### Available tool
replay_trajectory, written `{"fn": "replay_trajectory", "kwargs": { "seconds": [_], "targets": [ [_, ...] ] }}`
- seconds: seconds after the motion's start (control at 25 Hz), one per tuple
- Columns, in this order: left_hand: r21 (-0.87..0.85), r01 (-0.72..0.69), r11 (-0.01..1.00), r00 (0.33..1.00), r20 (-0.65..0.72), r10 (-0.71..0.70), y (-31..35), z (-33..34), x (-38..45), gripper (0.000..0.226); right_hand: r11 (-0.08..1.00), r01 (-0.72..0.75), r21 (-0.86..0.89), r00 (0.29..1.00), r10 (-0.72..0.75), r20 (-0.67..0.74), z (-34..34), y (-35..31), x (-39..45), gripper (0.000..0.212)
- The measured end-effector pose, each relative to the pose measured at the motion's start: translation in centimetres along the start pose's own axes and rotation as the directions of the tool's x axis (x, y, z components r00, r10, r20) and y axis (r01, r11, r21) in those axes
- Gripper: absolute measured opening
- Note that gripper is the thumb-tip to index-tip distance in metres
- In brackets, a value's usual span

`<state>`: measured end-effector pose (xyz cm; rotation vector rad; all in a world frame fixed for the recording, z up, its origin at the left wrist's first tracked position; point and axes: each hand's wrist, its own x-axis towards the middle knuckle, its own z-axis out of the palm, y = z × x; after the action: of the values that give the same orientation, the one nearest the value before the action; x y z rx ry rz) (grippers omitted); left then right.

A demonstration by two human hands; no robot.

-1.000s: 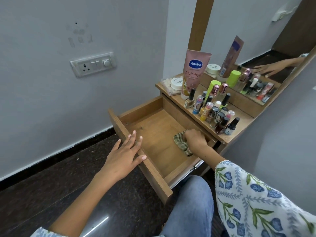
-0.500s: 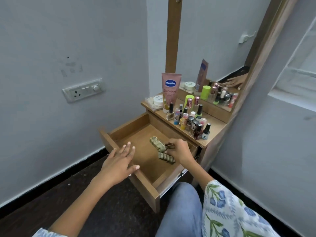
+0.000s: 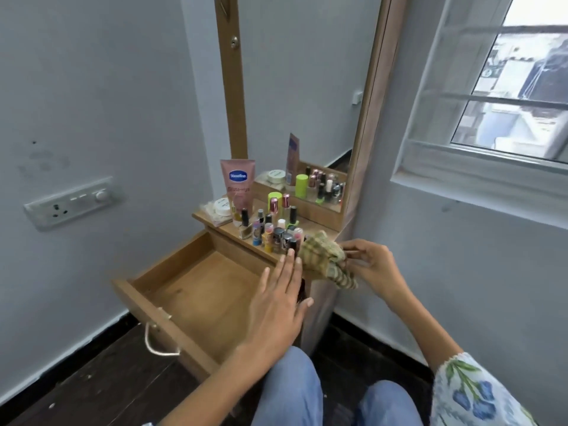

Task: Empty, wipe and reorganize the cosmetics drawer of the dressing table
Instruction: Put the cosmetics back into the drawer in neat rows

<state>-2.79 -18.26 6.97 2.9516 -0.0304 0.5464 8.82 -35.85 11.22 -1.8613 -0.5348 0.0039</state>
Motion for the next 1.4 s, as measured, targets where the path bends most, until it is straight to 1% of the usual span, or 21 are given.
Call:
{"fn": "replay_trajectory", "kwargs": {
  "seconds": [0.08, 0.16, 0.24, 0.28, 0.32, 0.36, 0.44, 0.48, 0.6, 0.68, 0.72, 0.76, 0.8, 0.84, 0.88, 0.92, 0.96, 1.0, 1.16, 1.28, 1.4],
  "targets": [
    [-0.004, -0.005, 1.000, 1.000, -0.011, 0.005, 0.8, 0.7, 1.6, 0.065, 0.998, -0.010, -0.061, 0.995, 0.004, -0.099, -1.3, 1.0, 2.5, 0.029],
    [0.004, 0.011, 1.000, 1.000, -0.024, -0.011, 1.0, 1.2, 3.0, 0.065, 0.975, 0.012, -0.223, 0.985, -0.050, -0.166, -1.1, 1.9, 5.4, 0.029],
    [0.019, 0.031, 0.999, 0.998, -0.050, -0.030, 0.9, 1.6, 4.1, 0.066, 0.918, 0.041, -0.394, 0.976, -0.120, -0.180, 0.0, 2.7, 8.2, 0.032],
    [0.032, 0.039, 0.999, 0.997, -0.068, -0.036, 0.9, 1.8, 4.5, 0.066, 0.872, 0.065, -0.485, 0.980, -0.148, -0.135, 0.8, 3.2, 9.3, 0.035],
    [0.048, 0.045, 0.998, 0.995, -0.091, -0.040, 0.8, 2.0, 4.8, 0.066, 0.812, 0.106, -0.574, 0.987, -0.156, -0.037, 1.6, 3.7, 10.3, 0.037],
    [0.059, 0.048, 0.997, 0.993, -0.112, -0.041, 0.7, 2.2, 4.9, 0.066, 0.746, 0.165, -0.645, 0.986, -0.133, 0.098, 2.5, 4.4, 10.9, 0.038],
    [0.061, 0.048, 0.997, 0.987, -0.154, -0.038, 0.2, 2.6, 5.0, 0.064, 0.648, 0.277, -0.710, 0.940, -0.030, 0.339, 3.9, 6.1, 11.5, 0.041],
    [0.056, 0.051, 0.997, 0.984, -0.173, -0.040, -0.1, 2.7, 5.0, 0.063, 0.617, 0.304, -0.726, 0.918, 0.014, 0.397, 4.2, 6.9, 11.6, 0.044],
    [0.037, 0.073, 0.997, 0.979, -0.193, -0.065, -1.1, 2.8, 4.9, 0.060, 0.591, 0.319, -0.741, 0.894, 0.073, 0.442, 4.2, 7.8, 11.7, 0.048],
    [0.017, 0.086, 0.996, 0.978, -0.192, -0.081, -1.5, 2.6, 4.7, 0.058, 0.611, 0.317, -0.725, 0.877, 0.102, 0.469, 3.9, 7.1, 11.7, 0.048],
    [0.004, 0.086, 0.996, 0.976, -0.201, -0.084, -1.7, 2.5, 4.6, 0.057, 0.642, 0.314, -0.700, 0.877, 0.085, 0.472, 3.6, 6.8, 11.3, 0.047],
    [-0.016, 0.084, 0.996, 0.972, -0.219, -0.085, -1.9, 2.4, 4.3, 0.056, 0.693, 0.298, -0.656, 0.896, 0.034, 0.443, 3.5, 6.4, 10.8, 0.045],
    [-0.046, 0.079, 0.996, 0.966, -0.245, -0.088, -2.2, 2.3, 4.0, 0.054, 0.754, 0.271, -0.598, 0.933, -0.051, 0.357, 3.4, 6.1, 10.0, 0.043],
    [-0.084, 0.071, 0.994, 0.957, -0.274, -0.092, -2.5, 2.3, 3.7, 0.051, 0.807, 0.243, -0.538, 0.965, -0.146, 0.217, 3.6, 5.9, 8.9, 0.039],
    [-0.126, 0.063, 0.990, 0.948, -0.302, -0.099, -2.8, 2.3, 3.4, 0.049, 0.848, 0.218, -0.483, 0.974, -0.220, 0.053, 3.9, 5.7, 7.5, 0.033],
    [-0.163, 0.059, 0.985, 0.940, -0.323, -0.110, -3.0, 2.3, 3.1, 0.047, 0.876, 0.210, -0.434, 0.959, -0.272, -0.084, 4.3, 5.5, 6.0, 0.027],
    [-0.197, 0.059, 0.979, 0.932, -0.339, -0.125, -3.2, 2.4, 2.8, 0.045, 0.887, 0.223, -0.404, 0.937, -0.309, -0.162, 4.7, 5.3, 4.8, 0.021],
    [-0.229, 0.064, 0.971, 0.925, -0.351, -0.144, -3.3, 2.3, 2.6, 0.042, 0.885, 0.246, -0.395, 0.924, -0.338, -0.181, 5.1, 4.9, 3.9, 0.018],
    [-0.324, 0.084, 0.942, 0.905, -0.370, -0.208, -3.1, 2.0, 2.4, 0.034, 0.837, 0.279, -0.471, 0.931, -0.356, -0.081, 6.3, 3.4, 2.8, 0.029],
    [-0.377, 0.077, 0.923, 0.893, -0.386, -0.232, -2.8, 1.9, 2.3, 0.031, 0.809, 0.282, -0.516, 0.928, -0.366, -0.066, 6.3, 2.9, 3.0, 0.028],
    [-0.483, 0.074, 0.873, 0.891, -0.362, -0.276, -2.7, 1.8, 2.3, 0.029, 0.879, 0.210, -0.427, 0.943, -0.298, -0.150, 5.9, 2.5, 2.8, 0.022]
  ]
}}
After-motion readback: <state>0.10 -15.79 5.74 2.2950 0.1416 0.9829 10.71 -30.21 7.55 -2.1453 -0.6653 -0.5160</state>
